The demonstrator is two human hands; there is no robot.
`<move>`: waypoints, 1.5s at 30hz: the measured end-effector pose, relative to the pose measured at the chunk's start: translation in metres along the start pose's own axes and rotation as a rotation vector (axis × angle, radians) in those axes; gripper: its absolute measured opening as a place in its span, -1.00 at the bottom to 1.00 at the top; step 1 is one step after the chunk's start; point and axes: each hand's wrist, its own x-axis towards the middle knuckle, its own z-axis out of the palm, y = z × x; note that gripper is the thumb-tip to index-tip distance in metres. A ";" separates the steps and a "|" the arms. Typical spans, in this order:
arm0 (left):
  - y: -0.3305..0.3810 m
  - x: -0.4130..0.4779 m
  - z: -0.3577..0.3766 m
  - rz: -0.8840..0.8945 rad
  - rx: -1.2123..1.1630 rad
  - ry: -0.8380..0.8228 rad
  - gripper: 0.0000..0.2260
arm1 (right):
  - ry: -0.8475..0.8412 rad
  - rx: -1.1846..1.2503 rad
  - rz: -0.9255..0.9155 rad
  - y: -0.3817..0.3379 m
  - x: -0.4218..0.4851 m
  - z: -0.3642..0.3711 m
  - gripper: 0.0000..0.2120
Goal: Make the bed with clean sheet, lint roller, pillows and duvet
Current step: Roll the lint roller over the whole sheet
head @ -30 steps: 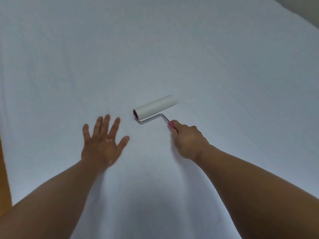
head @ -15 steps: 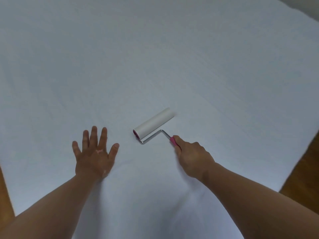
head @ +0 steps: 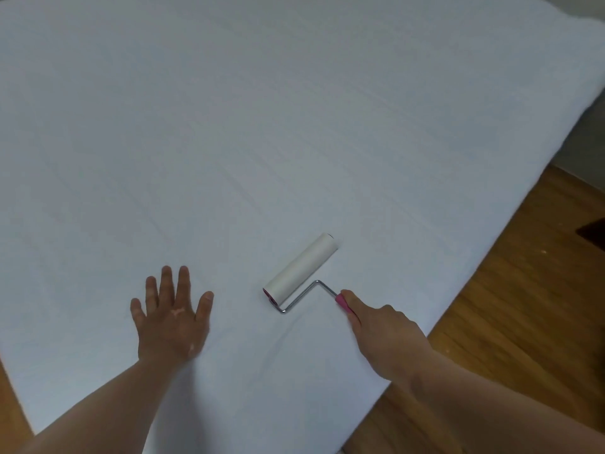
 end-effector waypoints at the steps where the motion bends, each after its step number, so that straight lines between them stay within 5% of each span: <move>1: 0.003 -0.005 0.001 -0.002 0.000 -0.002 -0.29 | 0.001 -0.029 -0.004 0.008 -0.008 0.004 -0.53; 5: 0.011 -0.020 0.005 -0.026 0.006 -0.032 -0.32 | -0.048 -0.162 -0.034 0.037 -0.035 0.020 -0.43; 22: 0.021 -0.031 0.000 -0.040 0.092 -0.170 -0.22 | -0.040 0.103 0.137 0.145 -0.139 0.087 -0.53; 28: 0.020 -0.029 -0.018 -0.001 0.145 -0.188 -0.24 | -0.106 0.050 0.158 0.134 -0.176 0.047 -0.53; 32: 0.015 -0.024 -0.029 0.053 0.175 -0.069 -0.36 | -0.146 0.050 0.164 0.099 -0.178 0.021 -0.27; 36: -0.005 -0.001 -0.039 0.242 0.029 0.151 -0.58 | 0.023 0.168 0.132 0.033 -0.146 0.010 -0.52; 39: -0.032 0.030 -0.048 0.289 -0.163 0.183 -0.66 | 0.069 0.138 0.031 -0.052 -0.079 -0.012 -0.49; 45: -0.154 0.151 -0.059 0.197 -0.221 0.250 -0.51 | 0.057 0.204 -0.016 -0.262 0.089 -0.081 -0.57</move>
